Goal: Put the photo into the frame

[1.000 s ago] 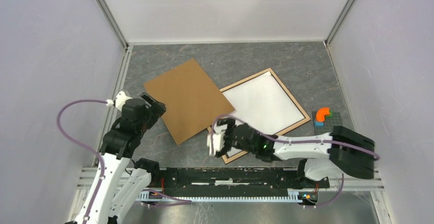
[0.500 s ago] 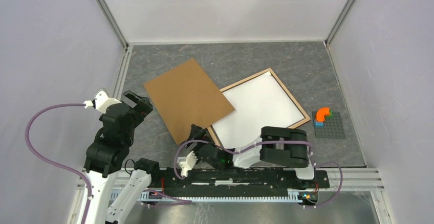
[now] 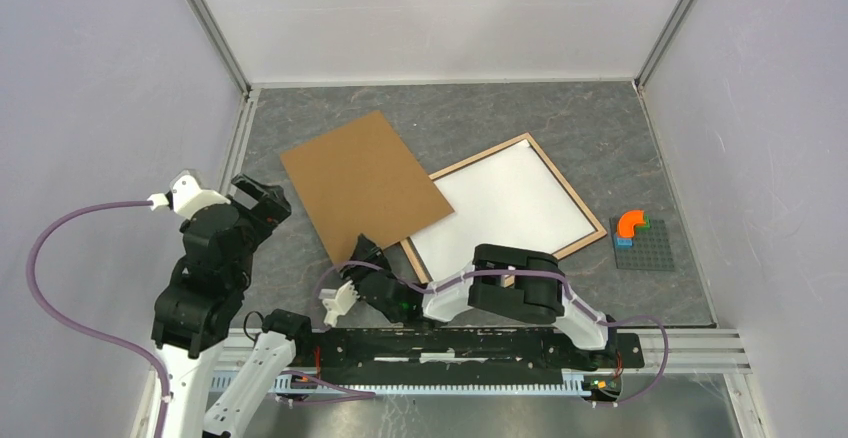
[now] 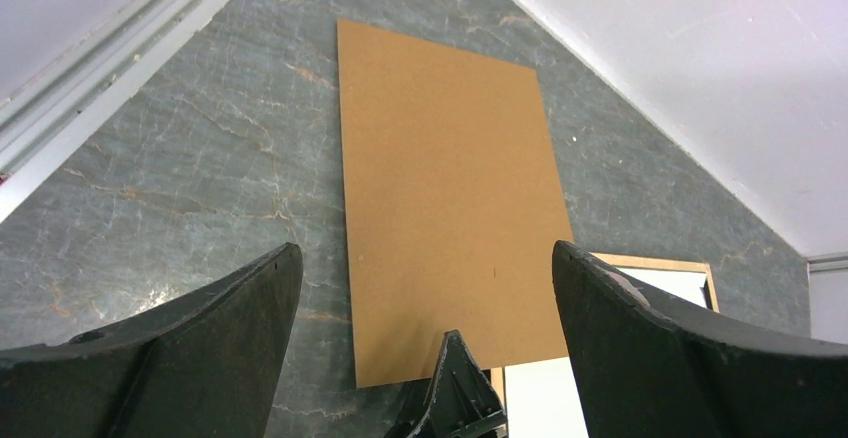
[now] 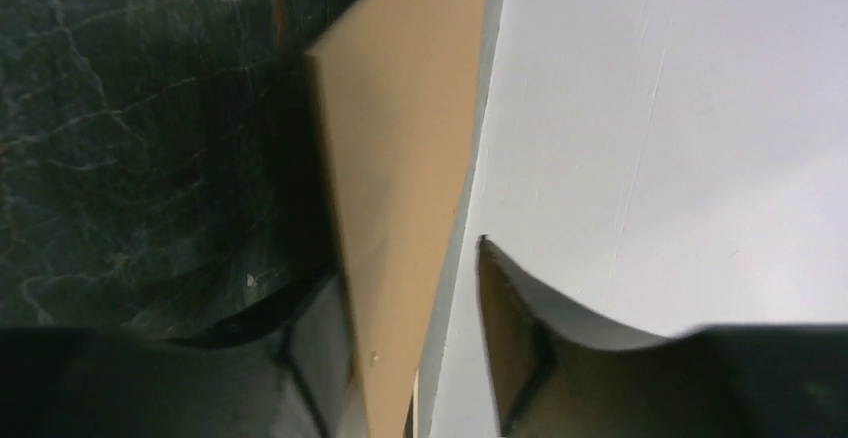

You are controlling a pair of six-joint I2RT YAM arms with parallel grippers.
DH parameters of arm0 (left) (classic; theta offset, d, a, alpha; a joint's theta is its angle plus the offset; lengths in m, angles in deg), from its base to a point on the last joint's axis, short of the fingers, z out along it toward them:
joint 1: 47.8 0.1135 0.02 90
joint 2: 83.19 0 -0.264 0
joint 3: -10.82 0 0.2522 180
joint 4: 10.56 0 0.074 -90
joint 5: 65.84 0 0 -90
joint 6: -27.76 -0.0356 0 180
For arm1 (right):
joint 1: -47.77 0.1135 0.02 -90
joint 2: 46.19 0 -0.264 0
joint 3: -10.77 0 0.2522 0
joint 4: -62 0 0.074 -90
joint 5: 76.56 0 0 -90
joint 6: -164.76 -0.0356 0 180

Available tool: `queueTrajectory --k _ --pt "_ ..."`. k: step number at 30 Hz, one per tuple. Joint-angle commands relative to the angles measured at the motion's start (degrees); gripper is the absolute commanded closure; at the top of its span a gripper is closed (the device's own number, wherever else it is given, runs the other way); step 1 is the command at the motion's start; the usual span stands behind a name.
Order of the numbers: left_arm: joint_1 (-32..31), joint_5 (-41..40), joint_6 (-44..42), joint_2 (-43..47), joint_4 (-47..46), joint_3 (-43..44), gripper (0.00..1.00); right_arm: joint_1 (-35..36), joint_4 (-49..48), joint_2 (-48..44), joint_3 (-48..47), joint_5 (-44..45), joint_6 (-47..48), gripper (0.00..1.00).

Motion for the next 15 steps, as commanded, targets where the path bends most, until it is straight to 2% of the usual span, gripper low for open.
queueTrajectory --k 1,5,7,8,10,13,15 --pt "-0.1 -2.4 -4.2 -0.1 -1.3 3.5 0.0 -0.8 -1.2 -0.3 -3.1 1.0 -2.6 0.56" --pt "-0.1 -2.8 -5.0 -0.8 -1.3 5.4 0.0 -0.8 2.7 -5.5 -2.8 1.1 -5.2 0.7" --pt "-0.1 -3.0 -5.5 -1.1 -1.5 6.5 0.0 -1.0 6.0 -9.6 -2.4 -0.1 -7.9 0.73" --pt "-0.1 -2.9 -5.8 -1.3 -1.5 6.9 0.0 -1.2 8.0 -12.1 -2.3 -1.4 -10.5 0.75" --pt "-0.1 -2.9 -6.4 -1.6 -1.7 8.2 0.0 -2.3 14.8 -17.3 -2.4 -6.5 -15.3 0.86" --pt "-0.1 -2.9 -7.5 -2.2 -2.3 10.2 0.0 -4.4 21.9 -24.9 -2.8 -12.9 -22.1 0.91" --pt "-0.1 -1.8 -8.6 -2.7 -2.4 11.9 0.0 -5.5 25.8 -29.1 -3.1 -15.5 -24.8 0.99"
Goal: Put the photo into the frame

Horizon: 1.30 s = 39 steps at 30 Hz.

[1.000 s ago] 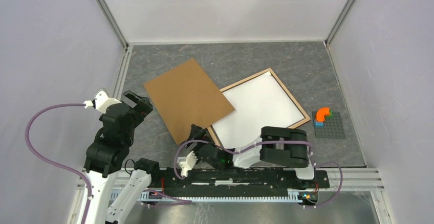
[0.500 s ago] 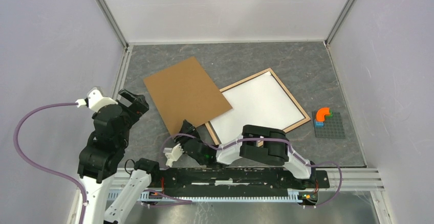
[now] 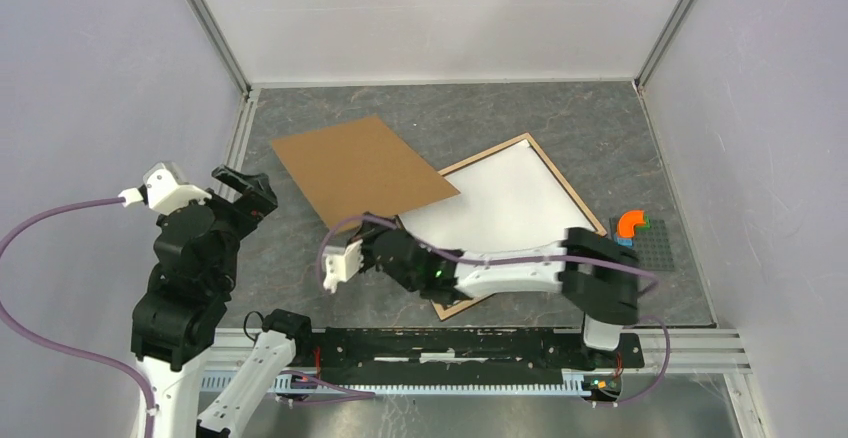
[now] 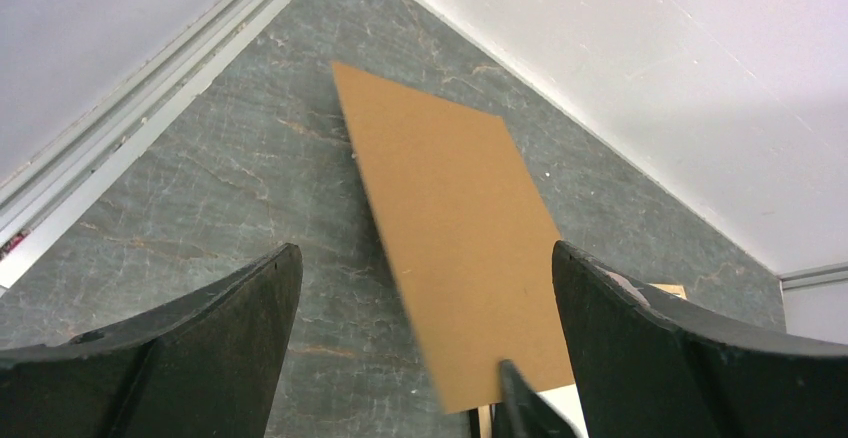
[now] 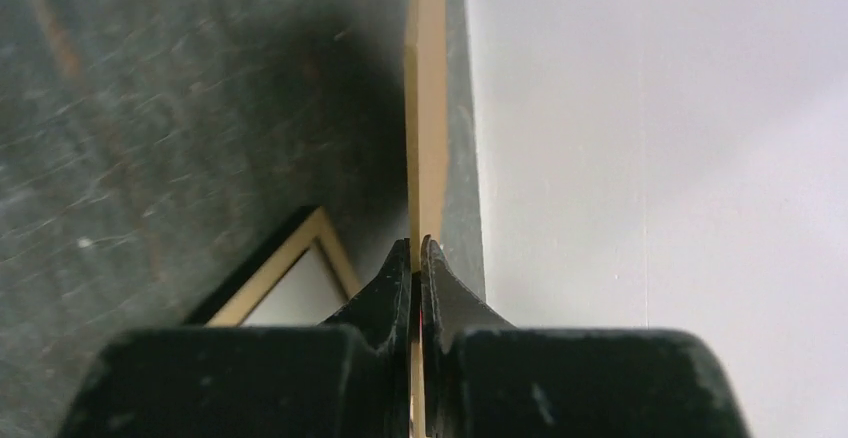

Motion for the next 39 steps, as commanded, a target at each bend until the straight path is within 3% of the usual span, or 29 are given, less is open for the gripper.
queueTrajectory --k 1,8,12,17,24,29,33,37,39 --pt "-0.1 0.6 -5.7 -1.5 -2.9 4.9 0.0 -3.0 8.8 -13.0 -2.8 -10.4 -13.2 1.0" --pt "-0.1 21.6 -14.8 -3.9 -9.8 7.7 0.0 -12.3 12.5 -30.1 3.7 -28.8 -26.7 1.0" --pt "-0.1 35.0 -17.1 -8.7 -11.2 10.5 0.0 -18.4 10.0 -37.6 8.4 -29.5 -38.5 1.0" --pt "-0.1 42.4 -15.2 -15.0 -11.1 14.5 0.0 -30.2 15.4 -41.1 4.9 -33.0 -61.6 1.0" --pt "-0.1 51.8 -14.0 -23.5 -11.2 19.9 0.0 -51.8 19.8 -38.2 -4.2 -55.8 -85.9 1.0" --pt "-0.1 53.8 -11.6 -28.8 -9.6 22.6 0.0 -63.6 18.2 -34.8 -6.7 -66.4 -100.2 1.0" --pt "-0.1 55.8 -9.8 -32.5 -8.7 22.9 0.0 -69.9 13.9 -30.2 -4.7 -79.1 -112.5 1.0" --pt "0.0 58.3 -8.2 -36.5 -8.2 23.5 0.0 -73.0 1.2 -29.3 2.3 -84.8 -124.6 1.0" --pt "-0.1 57.3 -8.2 -37.6 -7.2 23.6 0.0 -73.3 6.2 -27.7 0.8 -86.5 -122.2 1.0"
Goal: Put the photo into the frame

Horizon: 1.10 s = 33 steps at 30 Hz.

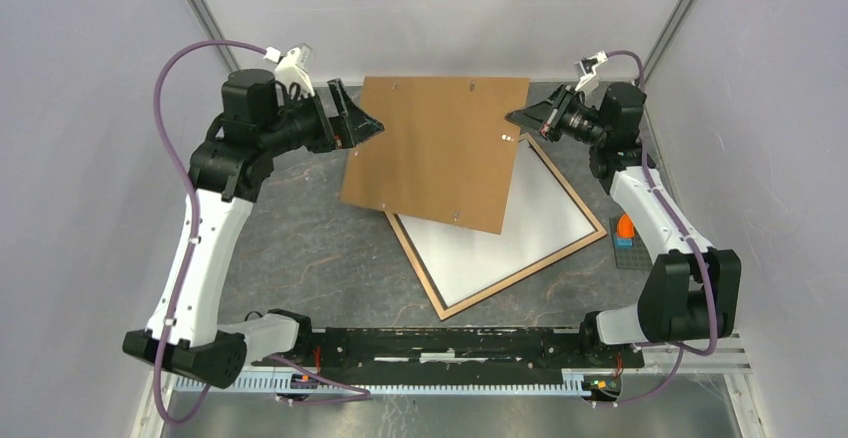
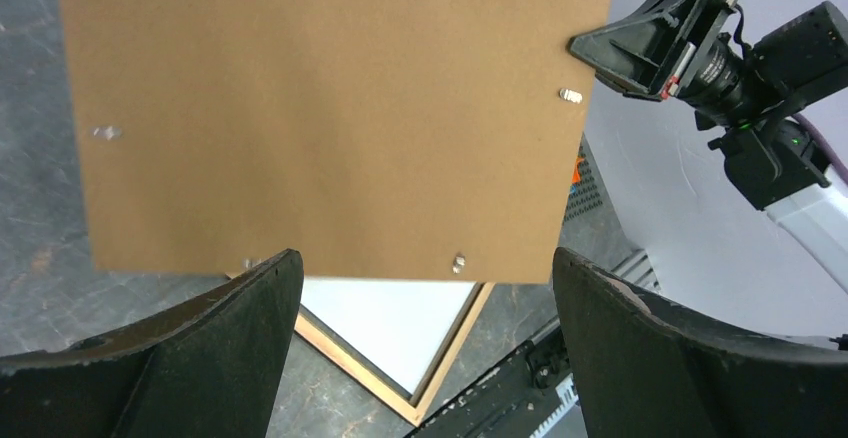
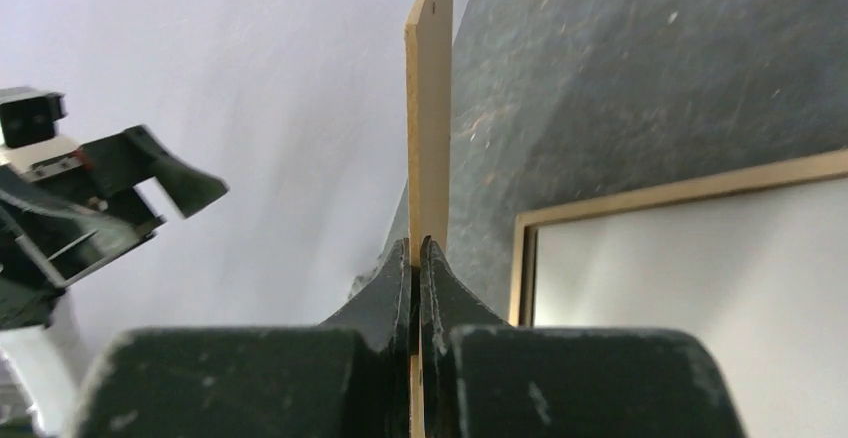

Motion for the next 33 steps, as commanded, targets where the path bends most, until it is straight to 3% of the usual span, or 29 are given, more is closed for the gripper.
queueTrajectory --k 1,3,6,10,15,18,27,29,33 --pt "0.0 0.9 2.7 -1.9 1.9 2.0 0.0 -0.9 -4.4 1.8 -1.7 -12.0 -7.7 1.0" --pt "0.0 -4.1 2.7 -1.7 3.2 0.2 0.0 -1.3 -0.8 3.9 -1.5 -14.0 -4.8 1.0" --pt "0.0 -12.4 3.3 -0.5 4.1 -4.9 0.0 -1.4 -3.8 6.2 2.8 -16.6 -4.6 1.0" --pt "1.7 -17.4 3.9 2.0 1.4 -17.5 0.0 -1.3 3.6 11.2 2.8 -17.3 6.0 1.0" --pt "11.5 -11.1 9.7 6.5 -8.2 -37.1 0.02 -1.2 14.3 20.4 -3.4 -17.4 17.3 1.0" --pt "11.8 -14.4 11.8 8.9 -11.5 -43.7 0.0 -0.9 15.9 25.9 -8.4 -18.9 20.0 1.0" --pt "11.9 -12.4 18.3 5.4 -24.5 -58.3 0.0 0.1 33.5 42.7 -26.8 -17.1 34.1 0.91" --pt "11.8 -11.8 19.7 6.0 -28.4 -61.7 0.01 0.5 32.8 44.3 -27.4 -16.5 33.8 0.87" --pt "11.6 -9.5 23.4 6.3 -32.6 -66.3 0.02 1.6 29.0 43.5 -25.4 -13.3 31.1 0.57"
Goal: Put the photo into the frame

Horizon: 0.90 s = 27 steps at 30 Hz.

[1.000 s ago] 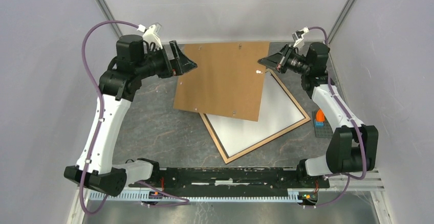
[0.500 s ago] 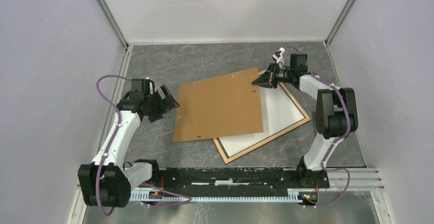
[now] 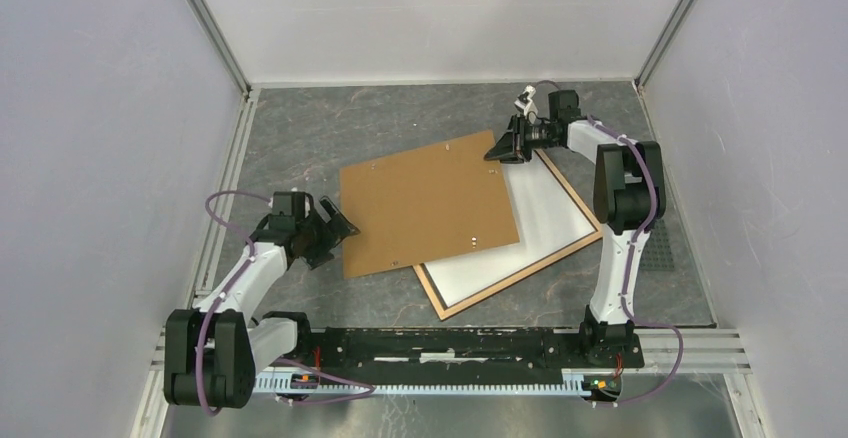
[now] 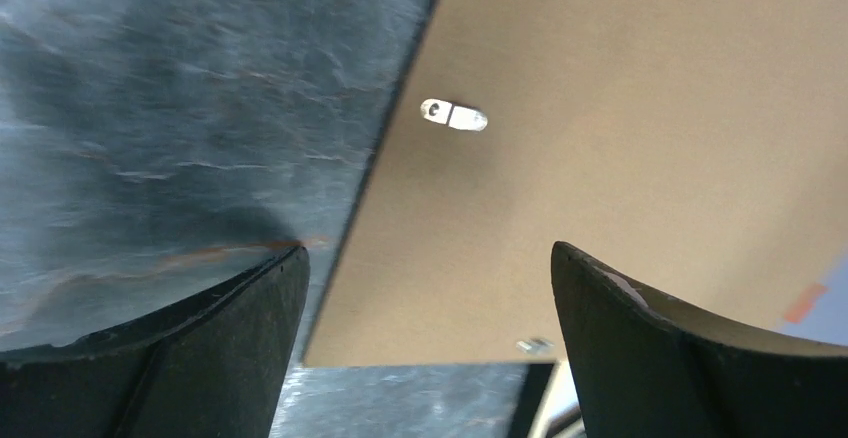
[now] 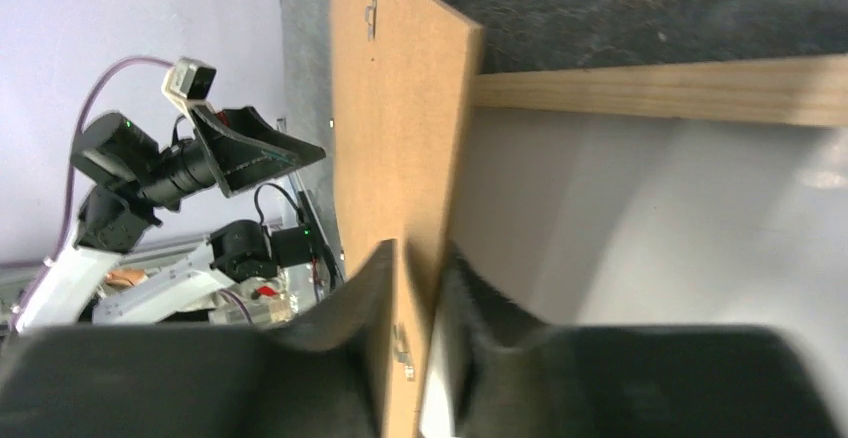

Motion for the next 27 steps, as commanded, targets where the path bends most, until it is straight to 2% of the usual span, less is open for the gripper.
queueTrajectory --k 1,3,6,8,12,14,18,20,22,25,27 --pt "-0.4 2.9 6.7 0.8 -9.0 -4.0 0.02 1.8 -4.4 -2.4 1.6 3.7 -0.5 0.5" --pt "-0.5 3.5 8.2 0.8 -9.3 -5.3 0.02 2.5 -13.0 -6.6 9.2 5.6 -6.1 0.36" --pt "-0.7 4.3 10.7 1.7 -9.7 -7.5 0.02 2.8 -25.8 -13.0 18.6 9.7 -13.7 0.22" --pt "-0.7 4.4 12.2 3.2 -9.6 -8.9 0.02 2.8 -29.6 -16.3 23.2 12.7 -15.4 0.02" --pt "-0.8 3.1 12.8 6.3 -6.4 -9.8 0.02 1.1 -13.3 -18.5 19.7 24.5 -3.1 0.02" --pt "-0.8 2.8 12.8 7.6 -5.3 -10.1 0.02 0.9 -4.4 -21.2 17.3 35.4 2.9 0.02" --pt "-0.8 3.8 13.6 8.8 -4.3 -11.5 0.02 1.4 4.5 -28.9 15.8 58.2 10.3 0.02" --pt "-0.8 4.4 14.1 9.4 -4.1 -12.2 0.02 2.4 10.9 -31.3 14.1 65.5 13.2 0.02" --pt "-0.9 5.1 14.2 10.1 -3.4 -12.5 0.02 3.0 12.2 -36.3 17.3 63.5 13.6 0.02" --pt "-0.9 5.7 14.4 11.3 -2.6 -13.3 0.04 4.9 5.4 -46.3 29.8 46.9 9.5 0.02" --pt "-0.9 7.1 15.6 11.8 -3.1 -14.3 0.08 7.0 -1.1 -52.7 38.0 37.5 2.9 0.02"
